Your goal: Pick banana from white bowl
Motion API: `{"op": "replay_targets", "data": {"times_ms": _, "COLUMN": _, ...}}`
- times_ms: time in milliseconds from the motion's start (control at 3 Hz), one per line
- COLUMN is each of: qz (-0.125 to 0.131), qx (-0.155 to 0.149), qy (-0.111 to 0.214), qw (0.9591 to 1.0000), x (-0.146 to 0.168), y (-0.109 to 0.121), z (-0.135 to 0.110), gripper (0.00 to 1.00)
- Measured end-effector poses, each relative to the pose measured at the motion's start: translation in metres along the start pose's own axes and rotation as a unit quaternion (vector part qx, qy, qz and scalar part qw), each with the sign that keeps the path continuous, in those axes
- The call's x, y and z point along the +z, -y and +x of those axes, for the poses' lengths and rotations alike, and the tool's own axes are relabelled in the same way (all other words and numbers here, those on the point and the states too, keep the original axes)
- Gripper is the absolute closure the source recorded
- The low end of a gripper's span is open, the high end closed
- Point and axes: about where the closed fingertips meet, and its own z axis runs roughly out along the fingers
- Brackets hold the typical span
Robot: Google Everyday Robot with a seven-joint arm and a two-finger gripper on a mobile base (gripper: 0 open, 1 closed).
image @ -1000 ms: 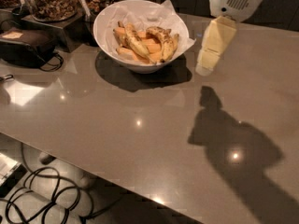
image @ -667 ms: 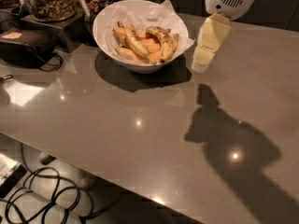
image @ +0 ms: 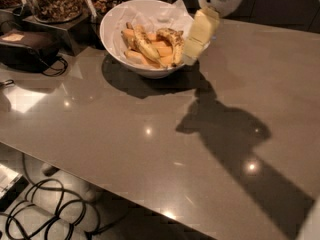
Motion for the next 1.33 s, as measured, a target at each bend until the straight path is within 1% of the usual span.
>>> {"op": "replay_targets", "data": {"times_ms": 333, "qz": -0.015, "qx": 0.025, "qy": 0.011, "qw": 0.9995, "x": 0.017, "y": 0.028, "z": -0.03, "gripper": 0.0}}
{"op": "replay_targets", "data": {"times_ms": 667, "qz": -0.019, "qx": 0.049, "qy": 0.03, "qw": 0.9982, "x": 0.028, "y": 0.051, "z": -0.047, "gripper": 0.0}}
{"op": "replay_targets", "data": {"times_ms": 1000, "qz": -0.021, "qx": 0.073, "qy": 0.038, "qw": 0.9964, "x": 0.043, "y": 0.068, "z": -0.057, "gripper": 0.19}}
{"op": "replay_targets", "data": {"times_ms": 1333, "qz": -0.027, "qx": 0.091, "qy": 0.04, "qw": 0.9947, "x": 0.058, "y": 0.077, "z": -0.062, "gripper": 0.22}}
